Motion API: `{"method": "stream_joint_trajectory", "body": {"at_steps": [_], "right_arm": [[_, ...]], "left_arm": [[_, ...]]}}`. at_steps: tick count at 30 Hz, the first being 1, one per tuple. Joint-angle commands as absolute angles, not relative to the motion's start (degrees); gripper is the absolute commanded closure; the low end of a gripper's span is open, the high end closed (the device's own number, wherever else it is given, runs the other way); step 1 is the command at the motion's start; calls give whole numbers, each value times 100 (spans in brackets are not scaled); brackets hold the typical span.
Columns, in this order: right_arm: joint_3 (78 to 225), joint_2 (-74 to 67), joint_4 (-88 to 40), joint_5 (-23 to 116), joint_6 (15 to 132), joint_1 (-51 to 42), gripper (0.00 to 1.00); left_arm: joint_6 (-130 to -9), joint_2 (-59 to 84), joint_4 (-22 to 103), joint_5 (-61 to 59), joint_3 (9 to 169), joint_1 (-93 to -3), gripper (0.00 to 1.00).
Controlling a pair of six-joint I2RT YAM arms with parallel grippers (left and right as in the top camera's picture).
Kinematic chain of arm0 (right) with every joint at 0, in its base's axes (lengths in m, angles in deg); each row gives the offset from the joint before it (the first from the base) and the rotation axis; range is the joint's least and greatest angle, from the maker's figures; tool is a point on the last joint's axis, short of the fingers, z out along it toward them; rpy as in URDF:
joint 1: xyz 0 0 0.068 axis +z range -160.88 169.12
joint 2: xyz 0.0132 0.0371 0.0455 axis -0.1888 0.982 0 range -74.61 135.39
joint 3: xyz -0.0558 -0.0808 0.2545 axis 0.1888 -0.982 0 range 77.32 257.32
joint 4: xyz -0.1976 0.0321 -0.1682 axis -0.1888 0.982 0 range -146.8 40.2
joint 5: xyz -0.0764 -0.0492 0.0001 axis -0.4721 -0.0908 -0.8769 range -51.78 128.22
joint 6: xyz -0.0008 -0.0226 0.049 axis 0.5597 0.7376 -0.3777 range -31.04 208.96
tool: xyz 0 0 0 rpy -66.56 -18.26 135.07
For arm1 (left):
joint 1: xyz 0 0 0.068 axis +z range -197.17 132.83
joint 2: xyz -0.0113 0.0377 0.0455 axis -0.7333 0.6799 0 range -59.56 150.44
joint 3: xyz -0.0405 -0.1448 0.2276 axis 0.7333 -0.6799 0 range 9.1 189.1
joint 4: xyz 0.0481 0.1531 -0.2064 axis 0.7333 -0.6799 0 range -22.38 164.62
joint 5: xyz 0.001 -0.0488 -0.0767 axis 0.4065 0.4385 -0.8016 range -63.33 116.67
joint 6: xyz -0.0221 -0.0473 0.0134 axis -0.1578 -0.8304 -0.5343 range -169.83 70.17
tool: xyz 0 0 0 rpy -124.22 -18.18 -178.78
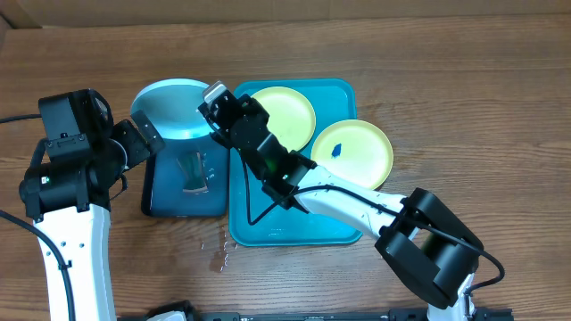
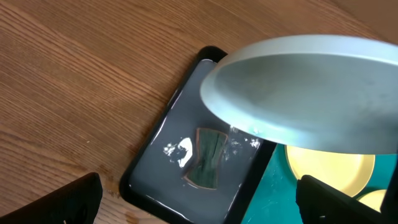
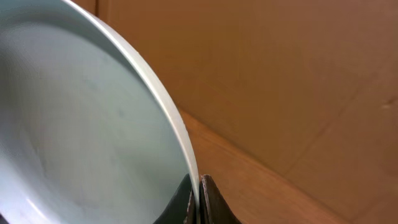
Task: Clean dirty plates on tray and stack at the side
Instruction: 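Tilt the light blue plate over the black tray to drain water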
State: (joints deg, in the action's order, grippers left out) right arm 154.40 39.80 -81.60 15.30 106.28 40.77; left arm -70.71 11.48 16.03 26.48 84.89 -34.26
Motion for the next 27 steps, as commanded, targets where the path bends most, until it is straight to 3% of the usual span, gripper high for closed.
{"method": "stream_joint_trajectory", "body": {"at_steps": [1,11,27], "right_arm": [[15582,3956,-8276,970,10927,4281,96],[15582,3884,-8691,-101,11198,4534,96],[15582,3777,-8717,-184,11198,4692,96]], "left_arm": [[-7106,1168,1612,2710,8585,-3406,0],[-7104,1168,1612,2710,8587,-3406,0],[-7104,1168,1610,2710,8587,-3404,0]]}}
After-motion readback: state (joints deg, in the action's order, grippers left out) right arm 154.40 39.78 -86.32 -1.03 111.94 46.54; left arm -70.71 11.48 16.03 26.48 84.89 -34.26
